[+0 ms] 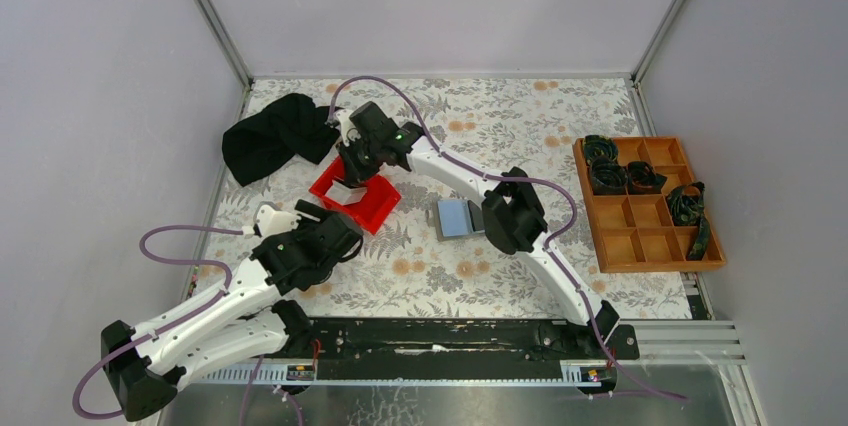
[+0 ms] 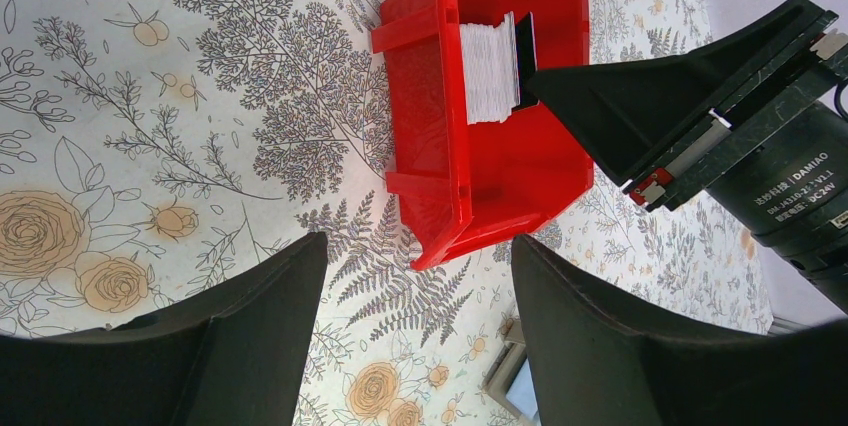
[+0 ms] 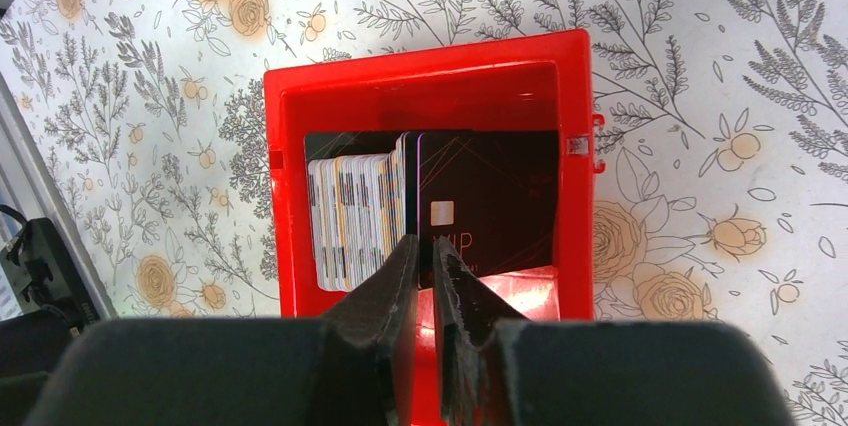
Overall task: Put the credit cards into the card holder
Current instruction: Pick up the credit card from the storage box.
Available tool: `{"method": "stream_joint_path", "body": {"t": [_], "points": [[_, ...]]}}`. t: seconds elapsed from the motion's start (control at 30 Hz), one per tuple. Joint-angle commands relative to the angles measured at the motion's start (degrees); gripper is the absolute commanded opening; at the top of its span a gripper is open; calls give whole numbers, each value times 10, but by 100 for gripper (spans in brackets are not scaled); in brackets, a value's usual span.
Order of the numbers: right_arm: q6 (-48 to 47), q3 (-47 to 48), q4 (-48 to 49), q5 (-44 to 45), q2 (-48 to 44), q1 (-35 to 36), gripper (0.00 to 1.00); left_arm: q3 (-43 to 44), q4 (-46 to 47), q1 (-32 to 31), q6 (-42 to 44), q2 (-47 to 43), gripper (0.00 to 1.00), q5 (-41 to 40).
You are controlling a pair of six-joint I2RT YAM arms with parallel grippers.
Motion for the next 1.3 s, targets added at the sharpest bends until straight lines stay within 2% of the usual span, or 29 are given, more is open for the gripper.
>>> {"method": "stream_joint_path", "body": {"t": [0.0,0.2,0.7,1.27], "points": [[-15,9,-8,21,-53,-2,14,-6,-10,-2,-9,-5,75,-30],[-34,-3,-8,60,-61,-2,9,-6,-8,-1,-8,-2,75,-32],[-59,-37,-4,120,-58,6,9,-10,5,-1,-2,5,75,-25],[-54,-51,17,122,-30,10,11,-17,5,-1,6,1,75,-25]]}}
